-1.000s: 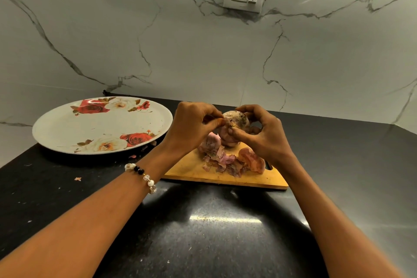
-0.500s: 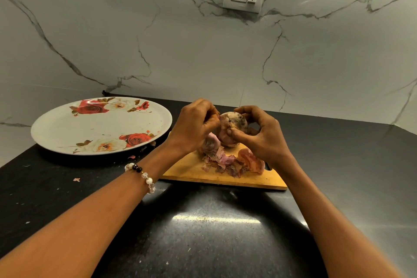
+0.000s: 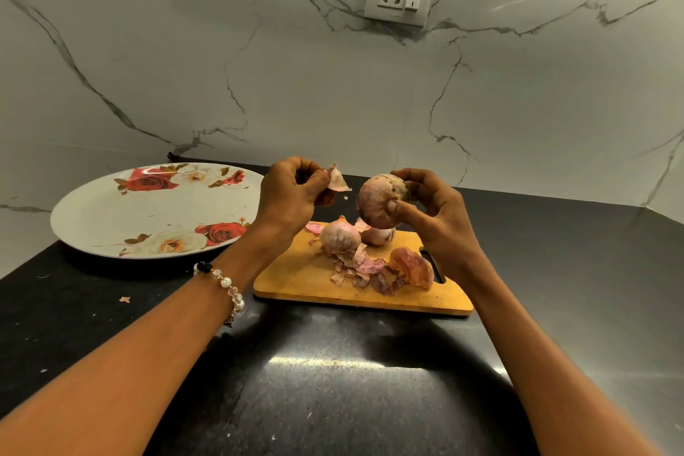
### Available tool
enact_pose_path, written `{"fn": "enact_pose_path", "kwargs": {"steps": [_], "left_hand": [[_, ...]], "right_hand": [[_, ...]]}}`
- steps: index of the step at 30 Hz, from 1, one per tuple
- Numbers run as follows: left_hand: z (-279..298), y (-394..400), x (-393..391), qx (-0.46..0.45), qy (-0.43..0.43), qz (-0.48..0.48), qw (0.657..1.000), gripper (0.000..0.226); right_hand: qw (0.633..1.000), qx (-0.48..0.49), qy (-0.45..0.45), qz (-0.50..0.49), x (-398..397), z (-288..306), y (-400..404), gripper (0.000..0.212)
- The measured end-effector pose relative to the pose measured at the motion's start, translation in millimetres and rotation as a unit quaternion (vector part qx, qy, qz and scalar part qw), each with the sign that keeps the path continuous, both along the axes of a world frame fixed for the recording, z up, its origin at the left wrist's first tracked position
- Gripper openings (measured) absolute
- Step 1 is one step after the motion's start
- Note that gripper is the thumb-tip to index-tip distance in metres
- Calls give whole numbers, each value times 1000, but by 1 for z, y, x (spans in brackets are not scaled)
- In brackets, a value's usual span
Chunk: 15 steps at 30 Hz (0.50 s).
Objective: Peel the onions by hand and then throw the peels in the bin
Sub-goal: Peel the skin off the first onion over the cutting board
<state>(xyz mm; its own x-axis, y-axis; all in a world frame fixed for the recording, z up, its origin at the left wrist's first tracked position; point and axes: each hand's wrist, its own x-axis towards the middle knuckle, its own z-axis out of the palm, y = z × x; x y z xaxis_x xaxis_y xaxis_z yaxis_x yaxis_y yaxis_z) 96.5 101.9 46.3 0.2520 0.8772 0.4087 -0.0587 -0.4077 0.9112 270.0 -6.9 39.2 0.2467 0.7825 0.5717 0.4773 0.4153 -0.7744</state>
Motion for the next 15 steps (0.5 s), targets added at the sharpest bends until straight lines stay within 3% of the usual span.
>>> {"fn": "enact_pose_path", "kwargs": {"steps": [4, 10, 15], "left_hand": [[0, 1, -1, 28, 28, 38, 998, 17], [-1, -4, 1, 128, 125, 27, 984, 21], [5, -14, 0, 185, 135, -6, 973, 24]], "right_hand": [[1000, -8, 10, 11, 1, 1, 0, 39], [999, -30, -14, 26, 1, -1, 2, 46], [998, -37, -39, 29, 3, -1, 2, 47]]}}
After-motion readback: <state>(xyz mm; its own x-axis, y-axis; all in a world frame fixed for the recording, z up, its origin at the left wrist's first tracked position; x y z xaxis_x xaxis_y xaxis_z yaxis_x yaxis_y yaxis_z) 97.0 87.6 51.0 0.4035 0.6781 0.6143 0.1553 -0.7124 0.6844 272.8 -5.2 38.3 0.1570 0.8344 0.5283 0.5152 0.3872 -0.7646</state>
